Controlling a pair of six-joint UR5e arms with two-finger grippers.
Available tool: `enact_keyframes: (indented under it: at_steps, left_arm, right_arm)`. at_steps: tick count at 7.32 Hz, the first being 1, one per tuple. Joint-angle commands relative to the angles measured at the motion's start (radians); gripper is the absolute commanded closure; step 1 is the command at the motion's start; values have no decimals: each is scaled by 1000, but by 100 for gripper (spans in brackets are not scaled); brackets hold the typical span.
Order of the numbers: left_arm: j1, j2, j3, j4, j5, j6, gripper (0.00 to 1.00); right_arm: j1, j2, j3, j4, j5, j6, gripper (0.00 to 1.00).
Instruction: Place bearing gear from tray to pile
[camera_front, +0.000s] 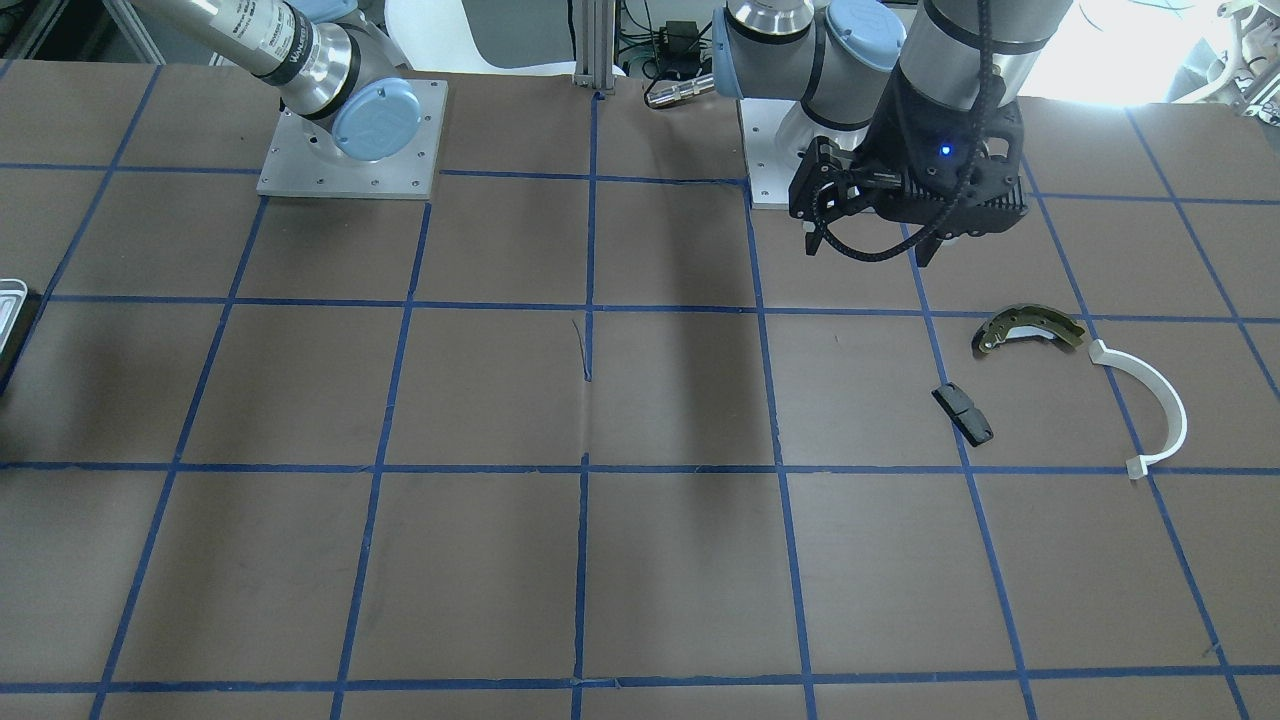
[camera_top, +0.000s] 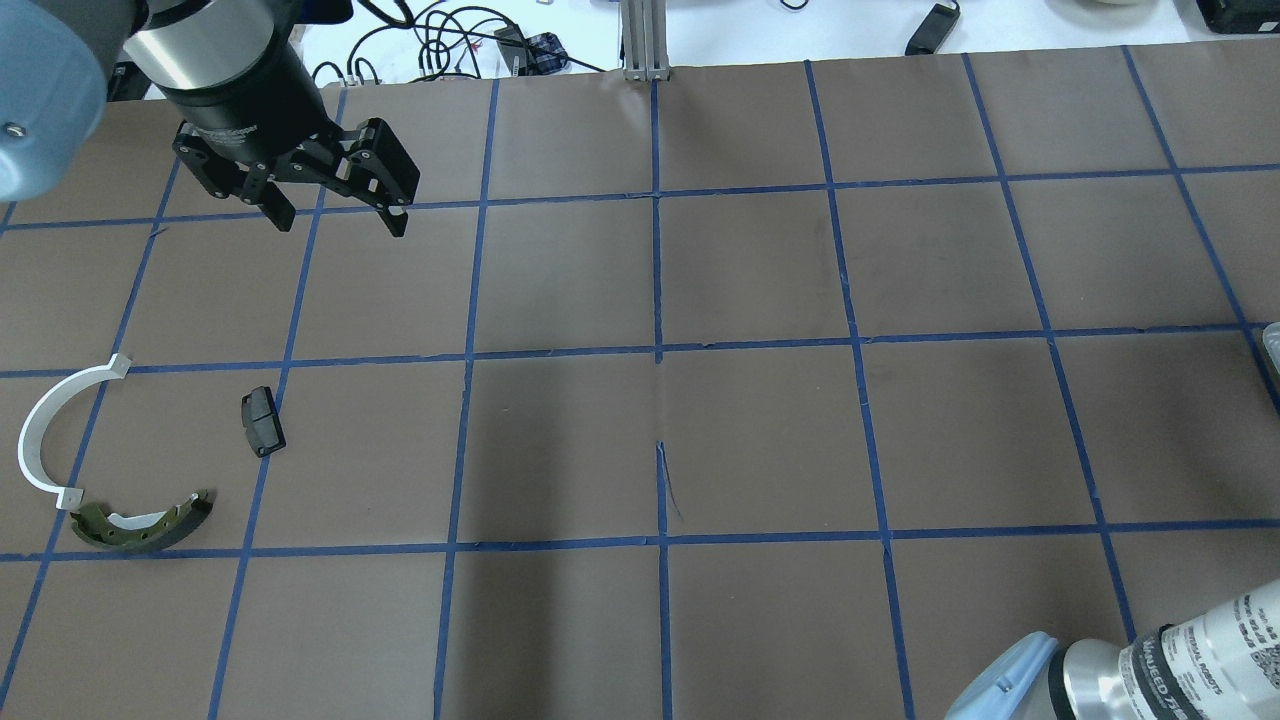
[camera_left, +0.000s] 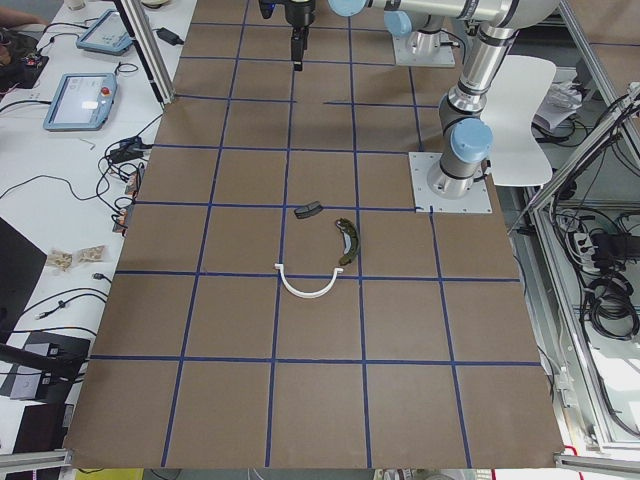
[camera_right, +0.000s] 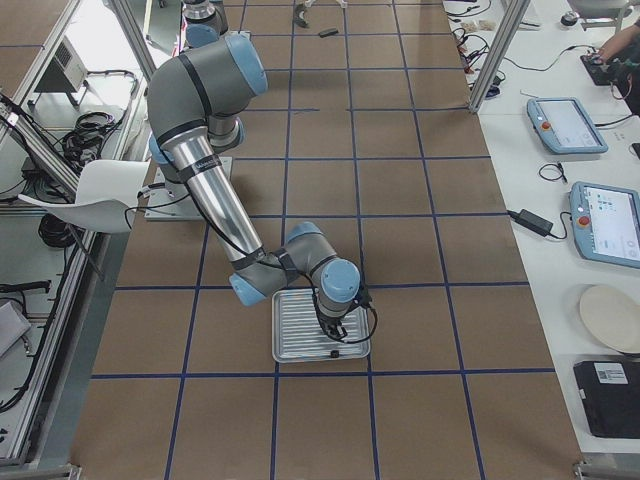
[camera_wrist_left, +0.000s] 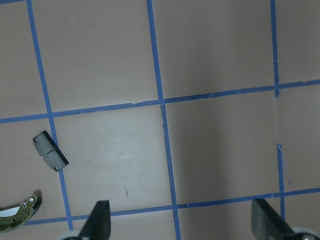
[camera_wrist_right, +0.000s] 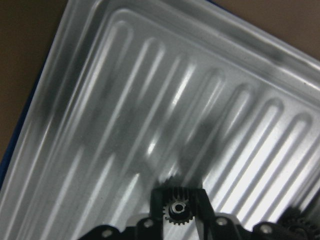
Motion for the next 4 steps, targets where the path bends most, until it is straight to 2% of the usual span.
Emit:
enact_keyframes:
  at_steps: [1,2,4]
  left_arm:
    - [0,0,0,0,0,0,0]
    - [0,0,1,0,0,0,0]
    - [0,0,1,0,0,0,0]
  right_arm:
    - [10,-65,0,45,0,45,100]
    - [48,-152,0,164,3,131,100]
    - [210,-314,12,385,8,417,100]
